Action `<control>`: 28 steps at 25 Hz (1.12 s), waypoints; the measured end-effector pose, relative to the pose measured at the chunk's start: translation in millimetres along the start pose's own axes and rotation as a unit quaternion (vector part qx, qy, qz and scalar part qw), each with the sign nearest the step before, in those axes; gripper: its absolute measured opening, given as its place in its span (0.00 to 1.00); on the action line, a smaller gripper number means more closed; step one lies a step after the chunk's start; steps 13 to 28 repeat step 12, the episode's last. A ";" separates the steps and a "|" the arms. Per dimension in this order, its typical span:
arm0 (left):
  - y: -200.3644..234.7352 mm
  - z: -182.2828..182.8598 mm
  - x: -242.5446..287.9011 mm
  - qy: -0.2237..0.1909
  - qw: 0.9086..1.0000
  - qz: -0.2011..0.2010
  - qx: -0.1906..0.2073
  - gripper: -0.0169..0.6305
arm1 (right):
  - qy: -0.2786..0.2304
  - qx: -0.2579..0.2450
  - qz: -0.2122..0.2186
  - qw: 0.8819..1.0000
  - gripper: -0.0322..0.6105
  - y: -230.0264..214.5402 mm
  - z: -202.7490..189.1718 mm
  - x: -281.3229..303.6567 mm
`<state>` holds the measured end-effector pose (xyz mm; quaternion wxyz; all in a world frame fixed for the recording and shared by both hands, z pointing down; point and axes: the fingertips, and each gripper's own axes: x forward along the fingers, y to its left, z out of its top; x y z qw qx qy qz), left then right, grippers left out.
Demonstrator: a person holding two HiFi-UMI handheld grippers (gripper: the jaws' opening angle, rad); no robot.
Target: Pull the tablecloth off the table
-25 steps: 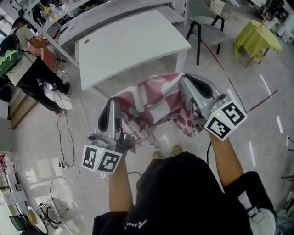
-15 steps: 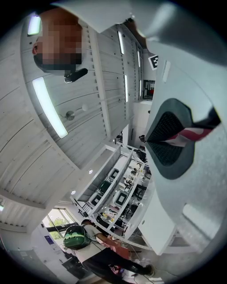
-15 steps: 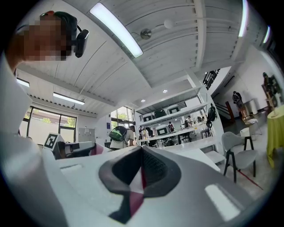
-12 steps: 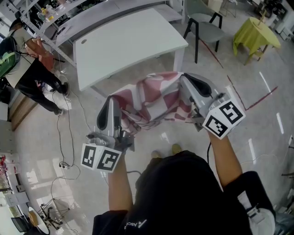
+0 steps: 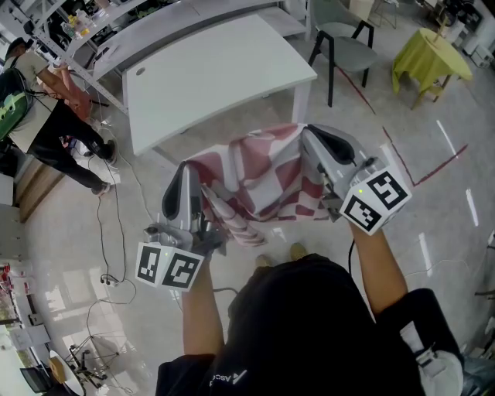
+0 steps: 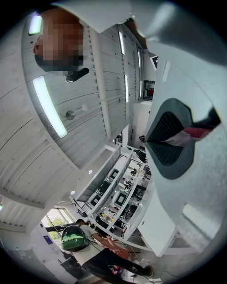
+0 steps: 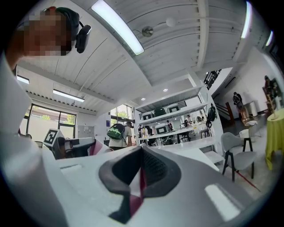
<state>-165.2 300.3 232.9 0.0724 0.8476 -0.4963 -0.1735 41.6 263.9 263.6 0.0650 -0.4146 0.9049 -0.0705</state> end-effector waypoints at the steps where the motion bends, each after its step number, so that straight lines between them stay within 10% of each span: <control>1: 0.0 -1.3 -0.5 0.000 1.000 0.000 0.000 0.04 | 0.000 0.000 0.000 1.000 0.06 -0.1 -1.6 -0.4; 28: -0.9 -6.3 -6.4 0.002 1.000 -0.002 0.001 0.04 | -0.005 0.002 0.000 1.000 0.06 3.5 -6.2 -2.6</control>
